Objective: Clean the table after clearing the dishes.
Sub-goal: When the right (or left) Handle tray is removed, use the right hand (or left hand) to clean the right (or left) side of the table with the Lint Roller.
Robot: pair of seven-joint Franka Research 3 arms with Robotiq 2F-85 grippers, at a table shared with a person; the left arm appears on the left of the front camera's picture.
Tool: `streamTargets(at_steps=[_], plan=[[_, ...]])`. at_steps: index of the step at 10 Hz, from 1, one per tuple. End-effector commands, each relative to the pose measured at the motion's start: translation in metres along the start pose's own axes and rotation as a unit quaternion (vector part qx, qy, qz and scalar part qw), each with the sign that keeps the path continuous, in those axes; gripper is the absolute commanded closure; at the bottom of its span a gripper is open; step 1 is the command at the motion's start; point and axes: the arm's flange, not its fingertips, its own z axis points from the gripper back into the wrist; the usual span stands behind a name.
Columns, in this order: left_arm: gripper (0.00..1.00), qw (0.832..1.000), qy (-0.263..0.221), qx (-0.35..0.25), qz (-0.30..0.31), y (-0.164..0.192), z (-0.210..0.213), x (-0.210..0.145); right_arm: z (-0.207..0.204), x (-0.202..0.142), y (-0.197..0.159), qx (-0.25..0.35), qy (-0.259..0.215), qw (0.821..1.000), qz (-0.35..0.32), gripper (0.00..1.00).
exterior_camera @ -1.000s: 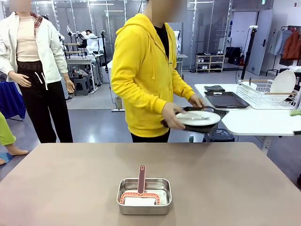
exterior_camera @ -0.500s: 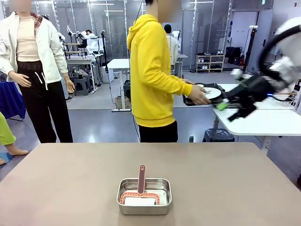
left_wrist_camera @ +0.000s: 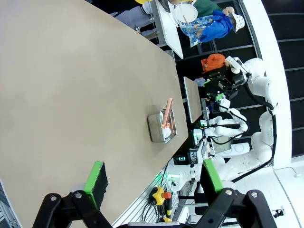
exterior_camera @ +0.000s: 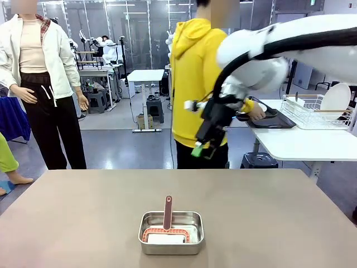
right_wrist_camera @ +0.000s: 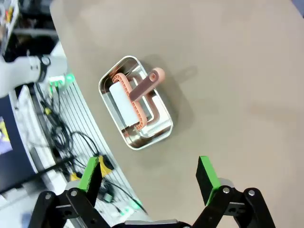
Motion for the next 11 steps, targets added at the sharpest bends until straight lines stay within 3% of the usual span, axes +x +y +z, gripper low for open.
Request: streamTargets(at_steps=[1,3,4,5,11], plan=[[0.00,1.000,-0.001,0.001,0.006,-0.005,0.002,-0.001,-0.021,0.037,-0.002,-0.024,0.056,0.997,0.052,0.00],[0.00,1.000,-0.001,0.001,0.006,-0.005,0.002,-0.001,-0.060,0.047,0.013,-0.032,0.076,0.991,0.107,0.00],[0.00,1.000,-0.001,0.001,0.006,-0.005,0.002,-0.001,-0.066,0.033,0.016,-0.048,0.092,0.987,0.120,0.00],[0.00,1.000,-0.001,0.001,0.006,-0.005,0.002,-0.001,-0.063,0.048,0.016,-0.020,0.070,0.994,0.079,0.00],[0.00,1.000,-0.001,0.001,0.006,-0.005,0.002,-0.001,-0.063,0.048,0.016,-0.020,0.070,0.994,0.079,0.00]])
